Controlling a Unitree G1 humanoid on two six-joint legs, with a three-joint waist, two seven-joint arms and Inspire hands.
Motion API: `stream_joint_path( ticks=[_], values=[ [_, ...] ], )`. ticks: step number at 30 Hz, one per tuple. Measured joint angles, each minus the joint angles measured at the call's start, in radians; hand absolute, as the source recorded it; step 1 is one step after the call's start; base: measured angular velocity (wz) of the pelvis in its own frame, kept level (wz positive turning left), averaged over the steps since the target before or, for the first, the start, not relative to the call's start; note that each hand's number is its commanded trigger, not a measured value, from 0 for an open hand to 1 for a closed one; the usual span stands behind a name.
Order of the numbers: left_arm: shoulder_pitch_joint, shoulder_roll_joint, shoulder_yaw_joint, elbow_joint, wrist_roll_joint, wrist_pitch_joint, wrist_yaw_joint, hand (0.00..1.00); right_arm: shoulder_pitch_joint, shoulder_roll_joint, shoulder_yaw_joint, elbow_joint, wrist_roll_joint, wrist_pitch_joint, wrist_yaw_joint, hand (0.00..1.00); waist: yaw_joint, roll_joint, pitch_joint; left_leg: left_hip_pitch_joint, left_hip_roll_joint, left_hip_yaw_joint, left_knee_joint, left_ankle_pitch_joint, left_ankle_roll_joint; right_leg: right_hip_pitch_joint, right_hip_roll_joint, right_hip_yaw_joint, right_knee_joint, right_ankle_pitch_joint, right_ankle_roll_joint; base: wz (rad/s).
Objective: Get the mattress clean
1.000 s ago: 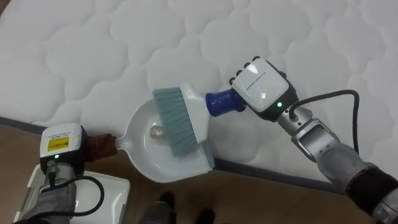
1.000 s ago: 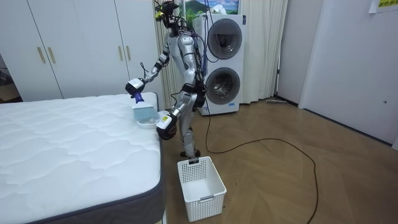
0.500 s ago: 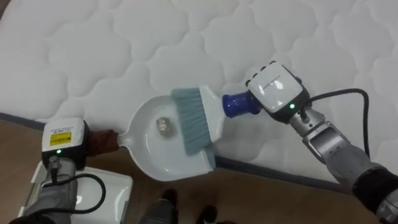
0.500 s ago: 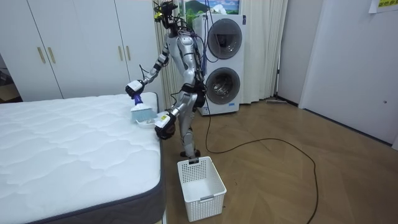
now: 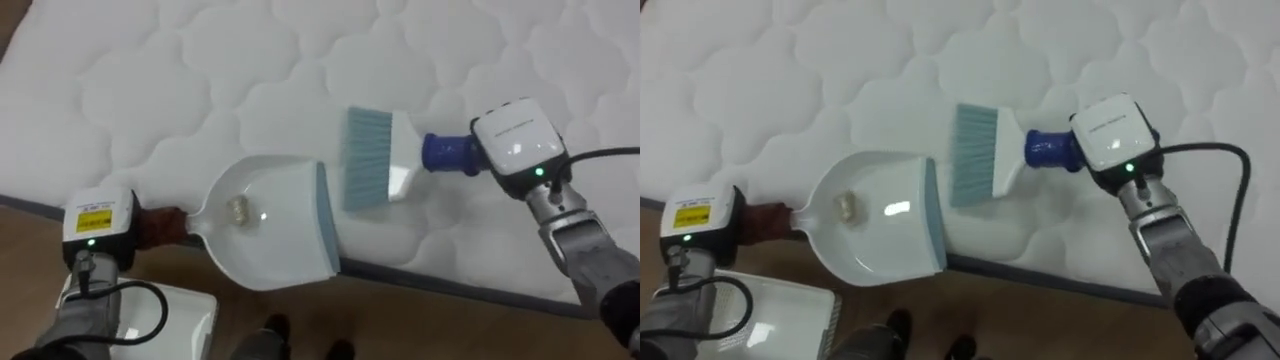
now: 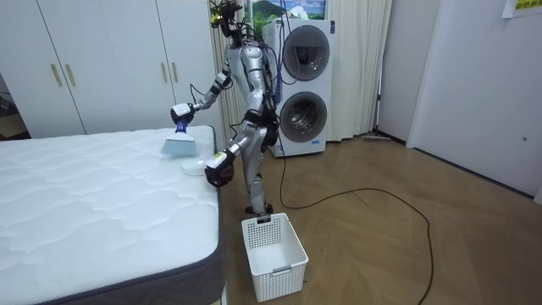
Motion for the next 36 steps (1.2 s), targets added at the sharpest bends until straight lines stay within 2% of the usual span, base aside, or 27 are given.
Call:
stream_joint_path(
  ticks=[3, 8, 12, 13, 15, 19, 23, 24, 25, 26, 28, 30, 33, 36],
  values=[
    [0.002, 0.006, 0.001, 0.000, 0.019, 0.018, 0.001, 1.00, 0.019, -0.003, -0.042, 0.021, 0.034, -0.003, -0.008, 0.00, -0.009, 0.007, -0.0039, 0.043, -0.006, -0.005, -0.027, 0.002, -0.002, 0.039, -0.001, -0.001, -0.018, -0.001, 0.002, 0.06],
    [0.011, 0.004, 0.006, -0.001, 0.049, 0.026, 0.002, 1.00, 0.033, -0.005, -0.100, 0.027, 0.136, -0.004, -0.011, 0.00, -0.015, 0.030, -0.0214, 0.107, -0.011, -0.006, -0.054, 0.005, -0.003, 0.098, 0.000, 0.004, -0.040, -0.003, 0.007, 0.00],
    [0.018, -0.004, 0.044, -0.014, 0.075, 0.054, 0.007, 1.00, 0.074, -0.004, -0.146, 0.017, 0.237, -0.004, -0.013, 0.00, -0.014, 0.039, -0.0316, 0.164, -0.012, -0.008, -0.088, 0.008, -0.008, 0.156, 0.007, 0.005, -0.076, -0.003, 0.008, 0.04],
    [0.032, -0.005, 0.055, -0.016, 0.081, 0.060, 0.007, 1.00, 0.092, -0.004, -0.148, 0.008, 0.253, -0.006, -0.011, 0.00, -0.013, 0.042, -0.0377, 0.183, -0.013, -0.011, -0.102, 0.010, -0.010, 0.177, 0.009, 0.001, -0.088, -0.003, 0.010, 0.04],
    [0.056, -0.005, 0.079, -0.019, 0.082, 0.060, 0.007, 1.00, 0.107, -0.001, -0.163, -0.007, 0.284, -0.009, -0.006, 0.00, -0.019, 0.045, -0.0404, 0.206, -0.014, -0.015, -0.117, 0.012, -0.014, 0.201, 0.012, -0.003, -0.104, -0.003, 0.010, 0.06],
    [0.093, -0.016, 0.141, -0.048, 0.083, 0.065, 0.006, 1.00, 0.107, 0.017, -0.215, -0.024, 0.376, -0.005, -0.003, 0.00, -0.035, 0.054, -0.0468, 0.222, -0.014, -0.050, -0.112, 0.018, -0.024, 0.238, 0.020, -0.031, -0.119, -0.003, 0.010, 0.25],
    [0.096, -0.029, 0.152, -0.054, 0.082, 0.074, 0.006, 1.00, 0.120, 0.044, -0.257, -0.082, 0.479, 0.005, -0.002, 0.00, -0.048, 0.063, -0.0522, 0.251, -0.017, -0.065, -0.112, 0.022, -0.030, 0.294, 0.016, -0.081, -0.126, -0.007, 0.014, 0.43],
    [0.103, -0.034, 0.152, -0.071, 0.083, 0.082, 0.005, 1.00, 0.141, 0.055, -0.271, -0.120, 0.509, 0.004, -0.002, 0.00, -0.056, 0.063, -0.0553, 0.255, -0.018, -0.056, -0.111, 0.022, -0.030, 0.321, 0.015, -0.098, -0.142, -0.016, 0.012, 0.64],
    [0.122, -0.037, 0.153, -0.104, 0.085, 0.083, 0.006, 1.00, 0.163, 0.057, -0.289, -0.159, 0.528, -0.001, -0.002, 0.00, -0.068, 0.063, -0.0572, 0.253, -0.014, -0.016, -0.104, 0.023, -0.026, 0.343, 0.011, -0.115, -0.158, -0.035, 0.012, 0.65],
    [0.132, -0.041, 0.154, -0.118, 0.085, 0.082, 0.006, 1.00, 0.173, 0.057, -0.297, -0.177, 0.537, -0.003, -0.002, 0.00, -0.071, 0.067, -0.0597, 0.250, -0.006, 0.019, -0.102, 0.025, -0.021, 0.349, 0.008, -0.131, -0.160, -0.037, 0.012, 0.71],
    [0.151, -0.065, 0.154, -0.133, 0.104, 0.077, 0.006, 1.00, 0.212, 0.061, -0.322, -0.209, 0.583, -0.009, -0.002, 0.00, -0.088, 0.072, -0.0658, 0.256, 0.026, 0.188, -0.110, 0.037, 0.001, 0.374, -0.011, -0.191, -0.153, -0.055, 0.020, 0.77],
    [0.172, -0.075, 0.160, -0.133, 0.116, 0.077, 0.006, 1.00, 0.220, 0.070, -0.329, -0.216, 0.607, -0.009, 0.001, 0.00, -0.088, 0.073, -0.0718, 0.258, 0.025, 0.209, -0.112, 0.039, 0.005, 0.379, -0.022, -0.216, -0.133, -0.068, 0.024, 0.53],
    [0.196, -0.075, 0.162, -0.149, 0.115, 0.088, 0.004, 1.00, 0.226, 0.080, -0.331, -0.262, 0.654, -0.007, 0.016, 0.00, -0.094, 0.080, -0.0719, 0.260, 0.015, 0.180, -0.119, 0.048, 0.024, 0.396, -0.019, -0.253, -0.142, -0.069, 0.027, 0.44],
    [0.230, -0.078, 0.174, -0.213, 0.115, 0.076, 0.004, 1.00, 0.252, 0.082, -0.335, -0.345, 0.707, -0.009, 0.021, 0.00, -0.091, 0.097, -0.0720, 0.279, 0.007, 0.172, -0.130, 0.052, 0.029, 0.432, -0.020, -0.295, -0.158, -0.071, 0.033, 0.44]
  ],
)
